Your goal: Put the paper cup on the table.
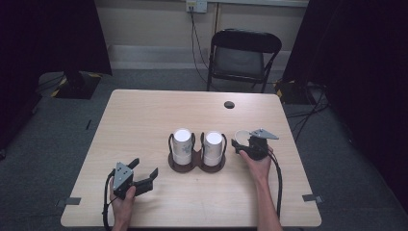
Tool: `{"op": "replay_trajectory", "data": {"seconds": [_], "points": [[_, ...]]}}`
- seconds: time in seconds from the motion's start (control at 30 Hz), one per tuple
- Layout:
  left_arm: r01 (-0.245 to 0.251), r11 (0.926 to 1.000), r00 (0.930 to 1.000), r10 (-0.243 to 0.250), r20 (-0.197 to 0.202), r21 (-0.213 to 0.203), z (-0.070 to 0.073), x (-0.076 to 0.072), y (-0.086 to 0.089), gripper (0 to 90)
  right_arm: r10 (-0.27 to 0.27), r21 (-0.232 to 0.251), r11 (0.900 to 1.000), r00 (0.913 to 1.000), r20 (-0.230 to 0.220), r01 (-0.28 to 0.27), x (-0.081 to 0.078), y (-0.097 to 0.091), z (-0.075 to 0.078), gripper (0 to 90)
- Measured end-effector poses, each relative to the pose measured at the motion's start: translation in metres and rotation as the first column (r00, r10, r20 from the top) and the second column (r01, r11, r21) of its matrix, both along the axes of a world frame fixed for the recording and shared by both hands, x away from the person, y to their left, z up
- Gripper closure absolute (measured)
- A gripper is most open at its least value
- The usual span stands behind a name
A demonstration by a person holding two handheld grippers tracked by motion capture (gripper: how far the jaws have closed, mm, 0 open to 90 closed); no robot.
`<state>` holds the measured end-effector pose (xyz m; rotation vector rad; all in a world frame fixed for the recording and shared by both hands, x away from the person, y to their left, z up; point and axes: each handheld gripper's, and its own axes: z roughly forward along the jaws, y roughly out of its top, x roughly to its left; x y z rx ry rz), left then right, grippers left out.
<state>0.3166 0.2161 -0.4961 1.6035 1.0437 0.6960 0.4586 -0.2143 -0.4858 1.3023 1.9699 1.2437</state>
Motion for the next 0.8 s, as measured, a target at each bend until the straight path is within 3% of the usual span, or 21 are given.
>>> {"op": "replay_trajectory", "data": {"seconds": [0.23,0.37,0.47,0.8], "points": [[0.002,1.0000,1.0000,-0.002,0.003,0.001,0.000,0.000,0.000,17.1,0.010,-0.023,0.9997,0.9991,-0.040,-0.010,0.001,0.002,-0.005,20.7],[0.005,1.0000,1.0000,-0.005,-0.001,-0.008,0.000,0.000,0.000,17.1,0.011,-0.005,0.9999,0.9995,-0.029,-0.011,-0.002,0.003,0.000,18.0],[0.003,1.0000,1.0000,-0.003,-0.004,-0.009,0.000,0.001,0.001,17.1,0.009,-0.028,0.9996,0.9989,-0.045,-0.010,-0.002,0.002,-0.001,16.2],[-0.013,0.9998,0.9999,0.013,-0.002,-0.017,0.000,0.000,0.001,17.2,-0.024,-0.012,0.9996,0.9980,-0.058,0.024,-0.019,-0.006,-0.008,17.8]]}}
